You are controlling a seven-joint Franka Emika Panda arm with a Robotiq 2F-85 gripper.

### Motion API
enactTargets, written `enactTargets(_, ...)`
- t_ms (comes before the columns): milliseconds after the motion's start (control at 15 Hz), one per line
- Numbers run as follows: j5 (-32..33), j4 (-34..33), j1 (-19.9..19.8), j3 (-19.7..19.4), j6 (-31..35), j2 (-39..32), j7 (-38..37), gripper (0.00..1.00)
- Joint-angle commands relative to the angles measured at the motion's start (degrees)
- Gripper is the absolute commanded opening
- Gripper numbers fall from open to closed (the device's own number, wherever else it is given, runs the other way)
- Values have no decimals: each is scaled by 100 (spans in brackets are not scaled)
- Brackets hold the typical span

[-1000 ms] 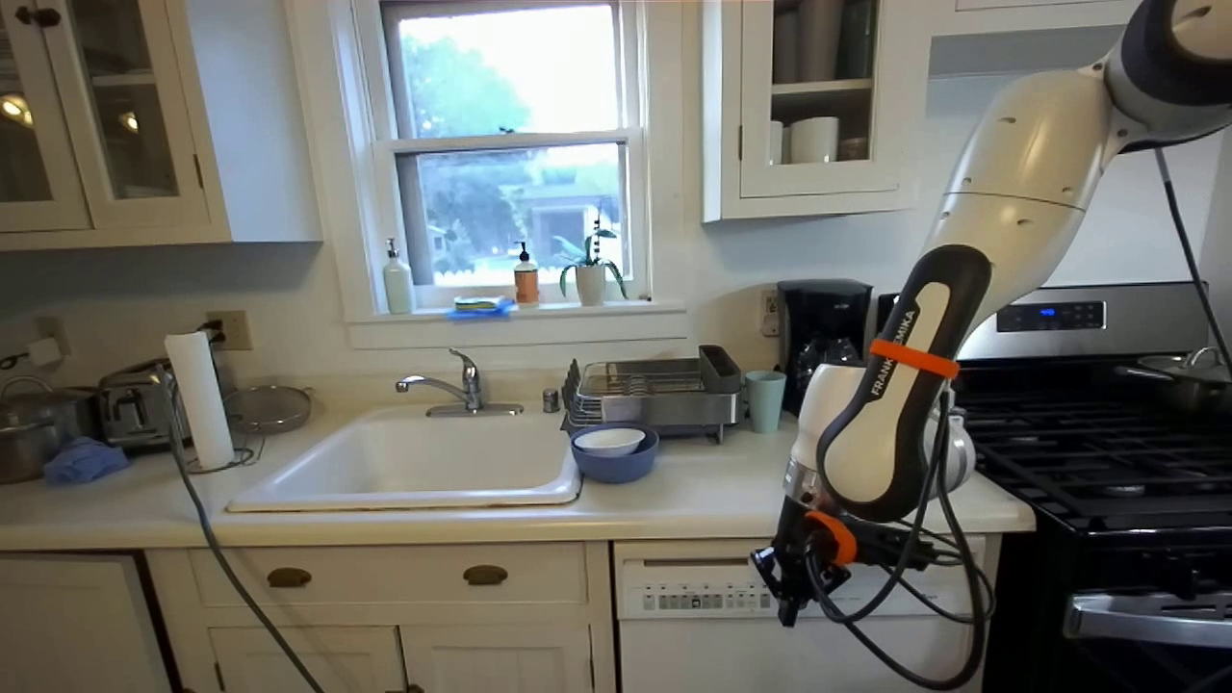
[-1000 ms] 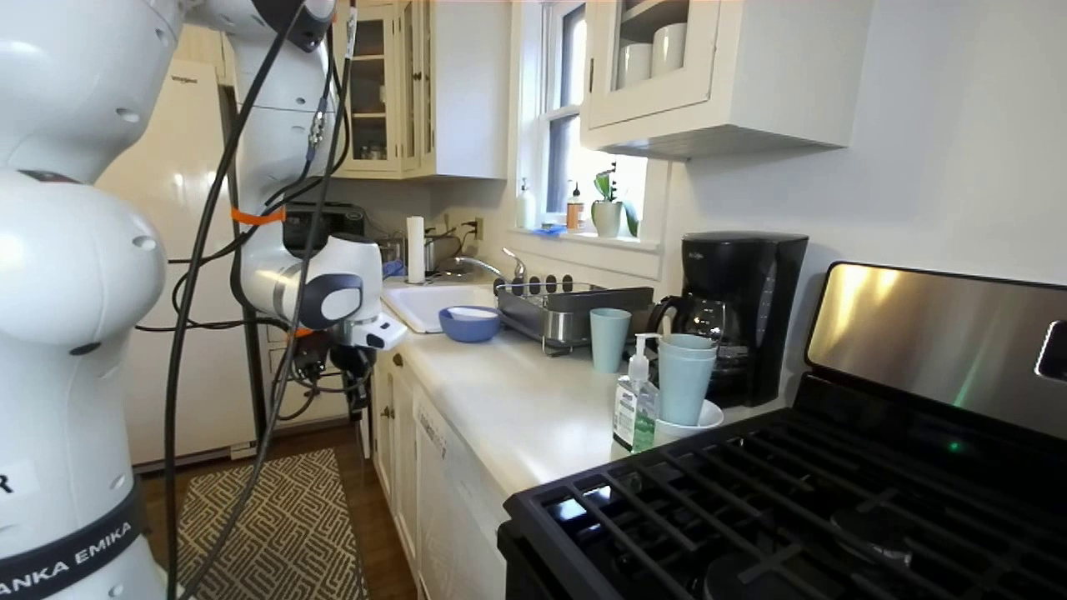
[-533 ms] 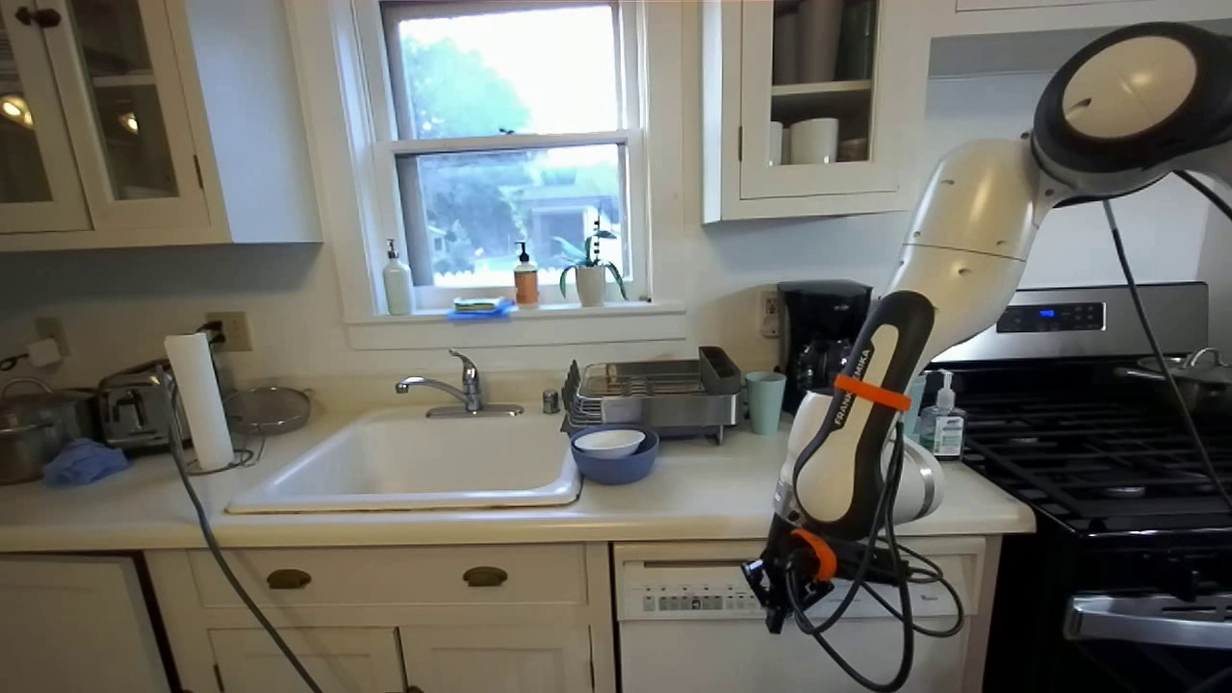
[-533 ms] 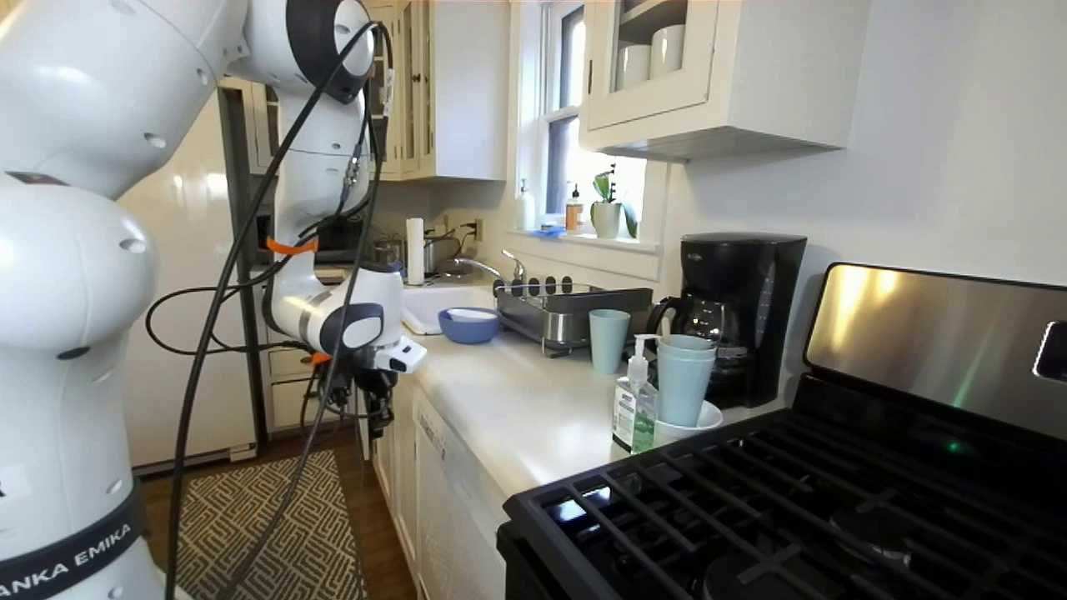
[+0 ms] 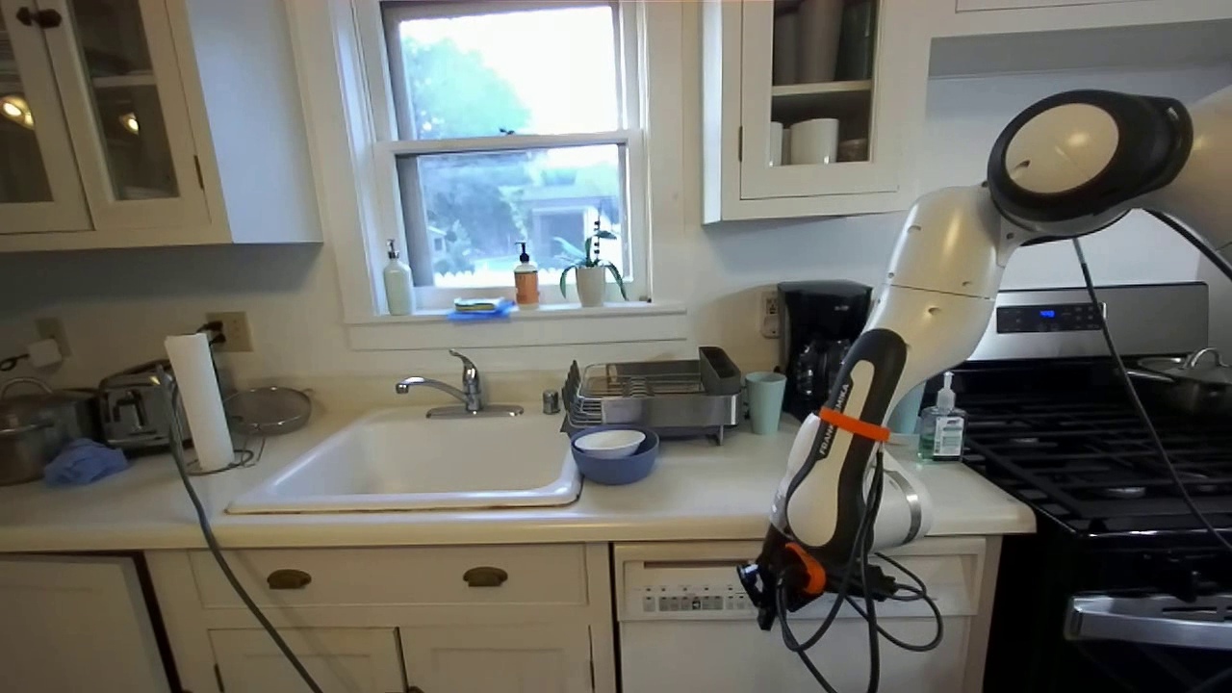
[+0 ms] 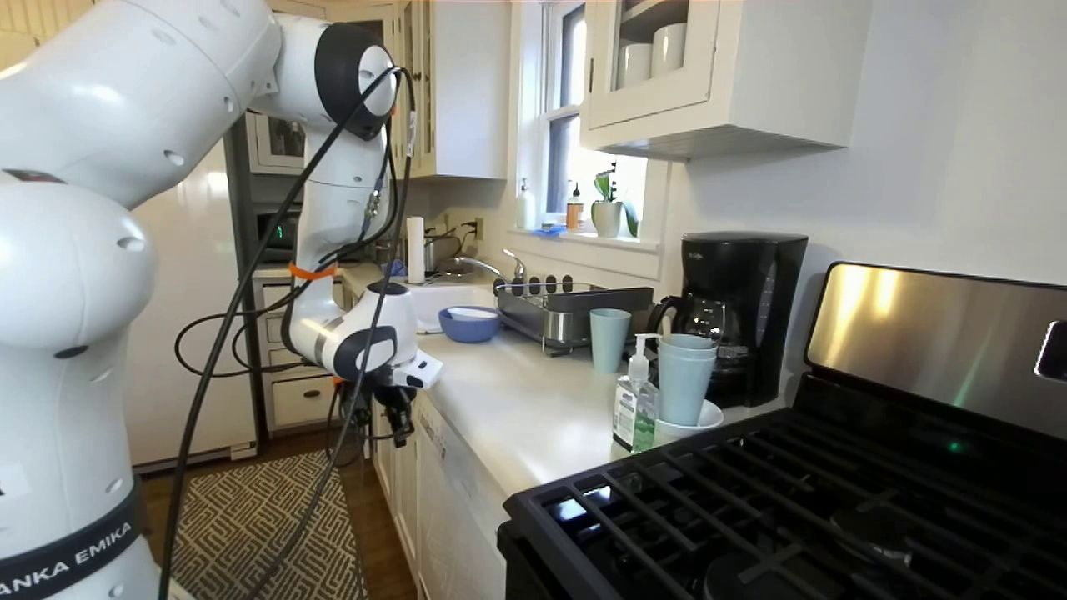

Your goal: Press the button on the dishwasher

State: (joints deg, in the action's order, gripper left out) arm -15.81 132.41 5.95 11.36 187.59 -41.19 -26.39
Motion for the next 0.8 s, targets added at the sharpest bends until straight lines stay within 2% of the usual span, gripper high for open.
enactTargets(0, -180, -167, 123, -163, 336, -231, 138, 0)
enactTargets(733, -213, -319, 140, -221, 951, -610, 100, 0)
